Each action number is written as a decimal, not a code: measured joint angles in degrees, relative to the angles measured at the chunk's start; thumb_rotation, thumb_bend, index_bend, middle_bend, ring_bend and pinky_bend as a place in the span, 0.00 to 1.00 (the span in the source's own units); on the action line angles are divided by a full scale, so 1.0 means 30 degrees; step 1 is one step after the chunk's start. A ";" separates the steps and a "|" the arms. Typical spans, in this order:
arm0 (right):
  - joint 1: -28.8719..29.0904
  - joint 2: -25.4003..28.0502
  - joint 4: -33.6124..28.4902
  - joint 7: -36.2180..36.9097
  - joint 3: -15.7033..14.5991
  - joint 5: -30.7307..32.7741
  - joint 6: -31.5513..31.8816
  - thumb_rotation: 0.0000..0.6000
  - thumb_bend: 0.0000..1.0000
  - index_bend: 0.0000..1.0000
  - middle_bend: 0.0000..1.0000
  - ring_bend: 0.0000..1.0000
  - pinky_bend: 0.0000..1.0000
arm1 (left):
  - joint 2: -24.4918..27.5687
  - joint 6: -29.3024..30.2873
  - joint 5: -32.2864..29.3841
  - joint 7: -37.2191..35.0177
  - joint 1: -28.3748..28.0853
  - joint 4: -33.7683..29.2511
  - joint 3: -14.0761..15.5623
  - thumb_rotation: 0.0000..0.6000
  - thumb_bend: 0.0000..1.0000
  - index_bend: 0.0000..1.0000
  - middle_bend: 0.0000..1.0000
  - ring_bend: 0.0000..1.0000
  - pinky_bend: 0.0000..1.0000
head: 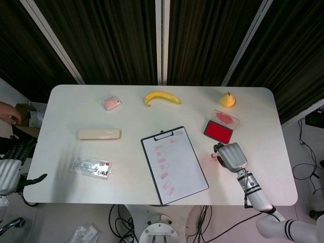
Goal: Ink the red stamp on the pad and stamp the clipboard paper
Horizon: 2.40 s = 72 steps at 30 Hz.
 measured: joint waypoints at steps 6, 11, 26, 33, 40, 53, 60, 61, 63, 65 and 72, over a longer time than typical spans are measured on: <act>-0.0177 -0.0435 0.0736 0.0334 -0.0031 -0.0171 -0.0677 1.00 0.45 0.81 0.66 0.85 0.89 | -0.0024 0.0000 -0.0046 -0.0130 0.0018 0.0116 -0.0004 0.81 0.09 0.11 0.07 0.09 0.19; -0.0341 -0.0639 0.1051 0.0269 0.0056 -0.0311 -0.0851 1.00 0.45 0.78 0.64 0.85 0.89 | -0.0125 -0.0037 -0.0043 -0.0178 -0.0007 0.0222 -0.0003 0.81 0.09 0.11 0.07 0.09 0.19; -0.0561 -0.0511 0.1207 0.0187 0.0114 -0.0900 -0.1240 1.00 0.40 0.60 0.53 0.84 0.89 | -0.0101 0.0008 -0.0011 -0.0176 -0.0011 0.0190 0.0004 0.81 0.09 0.11 0.07 0.09 0.19; -0.0629 -0.0399 0.1135 0.0141 0.0133 -0.1051 -0.1447 1.00 0.38 0.53 0.47 0.84 0.89 | -0.0105 0.0013 -0.0032 -0.0189 -0.0007 0.0207 -0.0005 0.81 0.09 0.11 0.07 0.09 0.19; -0.0708 -0.0253 0.1019 0.0054 0.0145 -0.1142 -0.1623 1.00 0.36 0.46 0.41 0.84 0.89 | -0.0132 -0.0012 -0.0050 -0.0216 -0.0012 0.0250 -0.0002 0.81 0.09 0.11 0.07 0.09 0.19; -0.0836 0.0610 -0.0077 -0.0297 0.0089 -0.1377 -0.1721 1.00 0.30 0.20 0.29 0.84 0.89 | -0.0066 0.0073 0.0001 -0.0195 0.0001 0.0175 -0.0004 0.81 0.09 0.11 0.07 0.09 0.19; -0.1404 0.2550 -0.2287 -0.0109 0.0177 -0.2269 0.0459 1.00 0.25 0.15 0.27 0.81 0.86 | 0.0094 0.0225 0.0028 -0.0055 0.0016 -0.0065 -0.0063 0.81 0.09 0.11 0.07 0.09 0.19; -0.1567 0.2894 -0.2611 -0.0017 0.0194 -0.2436 0.0985 1.00 0.24 0.14 0.26 0.76 0.84 | 0.0127 0.0251 0.0025 -0.0026 0.0023 -0.0131 -0.0074 0.81 0.09 0.11 0.07 0.09 0.19; -0.2101 0.3804 -0.3458 0.0190 0.0223 -0.2729 0.2346 1.00 0.22 0.07 0.19 0.53 0.70 | 0.0174 0.0285 0.0023 0.0033 0.0032 -0.0233 -0.0089 0.81 0.09 0.11 0.07 0.09 0.19; -0.2868 0.4907 -0.4588 0.0344 0.0200 -0.2743 0.3589 1.00 0.20 0.00 0.05 0.12 0.30 | 0.0228 0.0318 0.0025 0.0134 0.0034 -0.0357 -0.0109 0.81 0.09 0.11 0.07 0.09 0.19; -0.5731 0.7454 -0.7446 -0.0202 0.0457 -0.0499 0.6055 1.00 0.18 0.00 0.00 0.00 0.00 | 0.0444 0.0438 0.0033 0.0487 -0.0032 -0.0738 -0.0262 0.81 0.09 0.11 0.07 0.09 0.19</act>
